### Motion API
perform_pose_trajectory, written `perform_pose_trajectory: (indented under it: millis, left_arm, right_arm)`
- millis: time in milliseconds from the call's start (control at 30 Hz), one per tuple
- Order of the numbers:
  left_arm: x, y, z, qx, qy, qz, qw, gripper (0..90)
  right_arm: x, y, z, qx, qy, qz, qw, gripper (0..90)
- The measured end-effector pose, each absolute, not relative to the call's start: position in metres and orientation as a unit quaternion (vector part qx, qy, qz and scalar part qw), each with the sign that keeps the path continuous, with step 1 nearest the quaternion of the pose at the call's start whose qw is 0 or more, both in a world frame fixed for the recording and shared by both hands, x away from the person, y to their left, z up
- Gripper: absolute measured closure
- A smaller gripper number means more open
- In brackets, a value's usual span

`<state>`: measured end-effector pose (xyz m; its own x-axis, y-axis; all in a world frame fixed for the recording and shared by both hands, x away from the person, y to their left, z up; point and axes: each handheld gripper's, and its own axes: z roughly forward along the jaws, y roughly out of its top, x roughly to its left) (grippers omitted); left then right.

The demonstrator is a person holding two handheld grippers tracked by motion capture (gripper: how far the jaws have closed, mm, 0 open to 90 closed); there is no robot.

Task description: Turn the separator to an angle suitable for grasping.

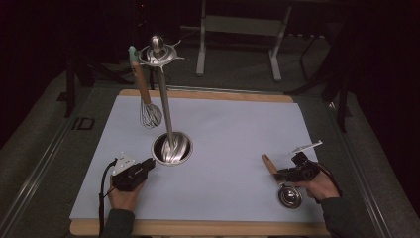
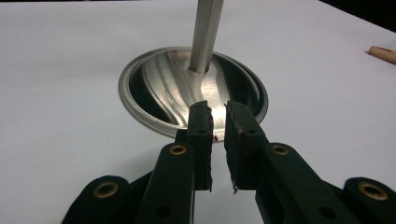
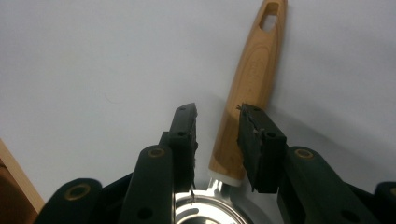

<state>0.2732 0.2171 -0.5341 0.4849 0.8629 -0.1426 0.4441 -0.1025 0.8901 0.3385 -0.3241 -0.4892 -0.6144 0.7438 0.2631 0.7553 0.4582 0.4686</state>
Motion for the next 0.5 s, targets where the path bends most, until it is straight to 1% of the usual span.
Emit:
perform_pose_trajectory:
  millis: [200,367,500]
  left_arm:
    - [0.273,0.218,-0.535,0.708,0.462,0.214,0.49,80.6]
    - [0.273,0.218,-0.536,0.708,0.462,0.213,0.49,80.5]
    - [0.273,0.218,-0.536,0.707,0.463,0.214,0.49,80.5]
  right_arm:
    - [0.337,-0.329,-0.492,-0.45,-0.854,-0.26,0.01,66.4]
    - [0.336,-0.333,-0.5,-0.467,-0.847,-0.253,0.03,65.6]
    - [0.336,-0.329,-0.504,-0.471,-0.847,-0.242,0.047,66.8]
